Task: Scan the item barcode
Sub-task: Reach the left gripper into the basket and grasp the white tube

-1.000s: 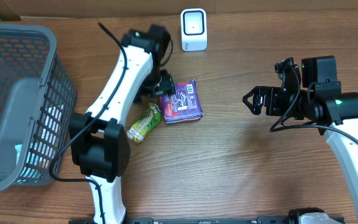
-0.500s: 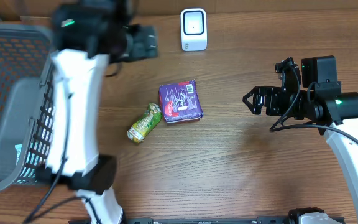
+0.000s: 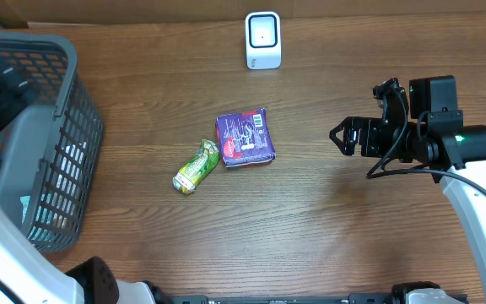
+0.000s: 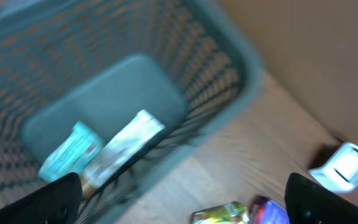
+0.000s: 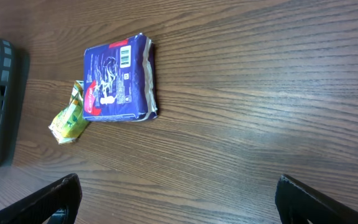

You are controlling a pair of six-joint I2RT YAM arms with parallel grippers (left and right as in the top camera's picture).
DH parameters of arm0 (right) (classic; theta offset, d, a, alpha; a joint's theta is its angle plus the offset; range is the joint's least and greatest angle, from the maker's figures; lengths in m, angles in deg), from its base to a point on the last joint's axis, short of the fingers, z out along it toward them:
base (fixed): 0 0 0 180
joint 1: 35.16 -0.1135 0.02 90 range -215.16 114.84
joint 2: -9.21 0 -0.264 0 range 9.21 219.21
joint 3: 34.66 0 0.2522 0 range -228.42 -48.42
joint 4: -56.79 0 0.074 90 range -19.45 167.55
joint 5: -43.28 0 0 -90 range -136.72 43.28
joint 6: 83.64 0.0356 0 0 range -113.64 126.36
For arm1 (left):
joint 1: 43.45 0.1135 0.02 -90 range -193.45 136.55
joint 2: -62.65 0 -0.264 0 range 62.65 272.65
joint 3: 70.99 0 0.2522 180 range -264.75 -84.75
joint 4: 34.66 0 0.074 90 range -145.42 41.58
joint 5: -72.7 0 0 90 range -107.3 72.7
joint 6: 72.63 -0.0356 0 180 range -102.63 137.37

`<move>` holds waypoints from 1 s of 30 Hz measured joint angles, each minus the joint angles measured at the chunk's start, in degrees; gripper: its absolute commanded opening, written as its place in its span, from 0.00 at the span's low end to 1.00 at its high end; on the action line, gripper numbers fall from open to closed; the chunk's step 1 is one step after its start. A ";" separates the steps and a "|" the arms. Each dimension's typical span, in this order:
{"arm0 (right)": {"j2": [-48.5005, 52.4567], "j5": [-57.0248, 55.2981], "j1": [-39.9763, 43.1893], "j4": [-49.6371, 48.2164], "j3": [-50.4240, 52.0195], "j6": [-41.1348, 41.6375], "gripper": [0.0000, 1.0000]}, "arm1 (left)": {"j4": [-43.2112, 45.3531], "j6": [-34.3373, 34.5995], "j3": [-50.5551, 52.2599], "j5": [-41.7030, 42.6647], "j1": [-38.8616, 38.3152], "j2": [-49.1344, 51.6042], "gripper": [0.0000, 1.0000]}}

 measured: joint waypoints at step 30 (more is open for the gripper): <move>0.00 -0.02 0.00 0.02 0.00 -0.02 1.00 | 34.95 -29.79 52.83 1.07 9.31 5.81 1.00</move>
